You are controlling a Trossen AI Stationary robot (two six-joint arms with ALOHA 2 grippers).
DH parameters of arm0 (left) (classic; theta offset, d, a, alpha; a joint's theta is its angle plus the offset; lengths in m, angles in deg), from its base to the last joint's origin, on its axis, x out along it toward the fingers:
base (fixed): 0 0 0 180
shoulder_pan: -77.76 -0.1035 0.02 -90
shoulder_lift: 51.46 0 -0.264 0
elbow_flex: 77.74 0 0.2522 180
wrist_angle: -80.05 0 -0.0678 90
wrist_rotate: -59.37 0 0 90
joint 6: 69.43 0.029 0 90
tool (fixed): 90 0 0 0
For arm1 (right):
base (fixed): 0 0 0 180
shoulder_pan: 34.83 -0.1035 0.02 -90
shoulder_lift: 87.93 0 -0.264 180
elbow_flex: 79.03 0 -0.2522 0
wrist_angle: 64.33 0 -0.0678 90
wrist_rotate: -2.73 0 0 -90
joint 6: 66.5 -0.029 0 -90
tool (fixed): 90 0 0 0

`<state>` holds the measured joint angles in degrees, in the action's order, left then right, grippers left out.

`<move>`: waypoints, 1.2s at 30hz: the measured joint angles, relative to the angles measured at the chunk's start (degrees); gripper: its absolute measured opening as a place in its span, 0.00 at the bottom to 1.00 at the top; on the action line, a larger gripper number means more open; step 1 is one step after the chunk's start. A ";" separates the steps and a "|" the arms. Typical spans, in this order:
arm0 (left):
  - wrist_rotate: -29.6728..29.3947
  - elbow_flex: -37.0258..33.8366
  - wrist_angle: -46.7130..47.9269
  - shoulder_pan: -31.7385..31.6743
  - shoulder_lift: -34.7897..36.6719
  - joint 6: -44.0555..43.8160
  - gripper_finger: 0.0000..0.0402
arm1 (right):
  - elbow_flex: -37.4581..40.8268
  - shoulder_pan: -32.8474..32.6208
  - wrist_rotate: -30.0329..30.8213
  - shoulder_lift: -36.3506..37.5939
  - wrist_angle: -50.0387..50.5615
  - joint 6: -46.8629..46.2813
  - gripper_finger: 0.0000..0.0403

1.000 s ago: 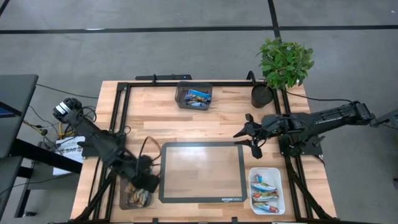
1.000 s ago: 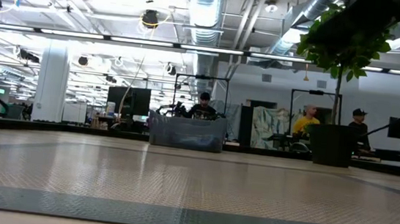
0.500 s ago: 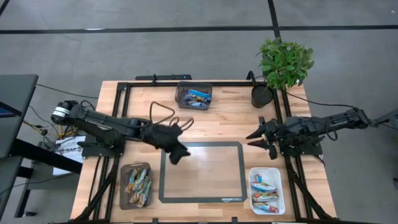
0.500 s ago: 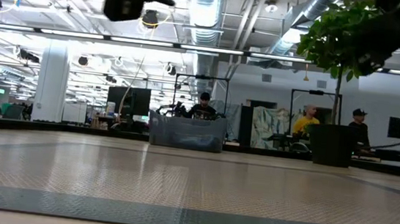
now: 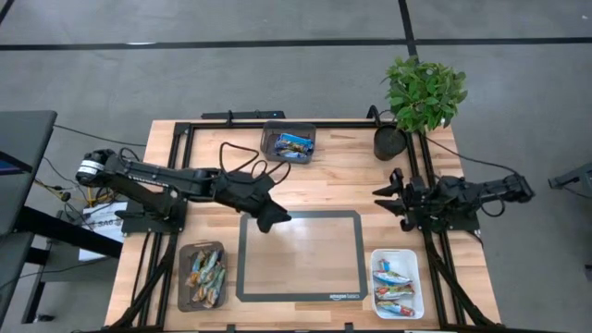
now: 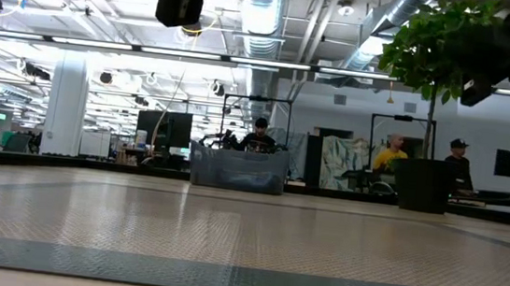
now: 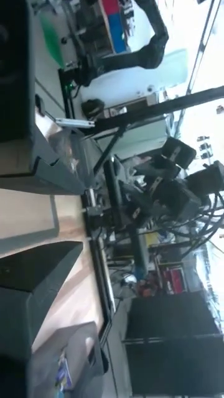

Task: Pick and place Granola Bars by type
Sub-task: Return to Home Position

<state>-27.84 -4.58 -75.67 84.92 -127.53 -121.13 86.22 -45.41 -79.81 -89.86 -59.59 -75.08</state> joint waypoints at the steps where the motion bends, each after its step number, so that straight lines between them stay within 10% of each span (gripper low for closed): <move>1: -0.08 0.00 -0.09 0.00 0.00 -0.06 0.44 | 0.37 0.28 0.00 0.39 0.03 0.08 0.30; 7: -4.80 0.00 -1.30 -0.02 0.00 0.17 0.44 | 0.43 1.68 -0.07 0.93 4.58 3.65 0.30; 18: -9.52 0.00 -13.47 1.90 -0.01 28.55 0.44 | 0.39 4.58 -2.19 -1.26 7.90 6.16 0.30; 30: 14.77 -3.92 -15.68 1.86 0.31 34.82 0.44 | 0.39 6.24 -2.16 -1.43 7.98 0.62 0.30; 36: 13.61 -20.48 -23.00 1.88 9.68 30.53 0.44 | 0.39 6.24 -2.14 -1.43 8.03 0.58 0.30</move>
<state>-14.24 -25.06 -98.67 86.80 -117.85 -90.60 86.61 -39.17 -81.96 -91.29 -51.57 -74.51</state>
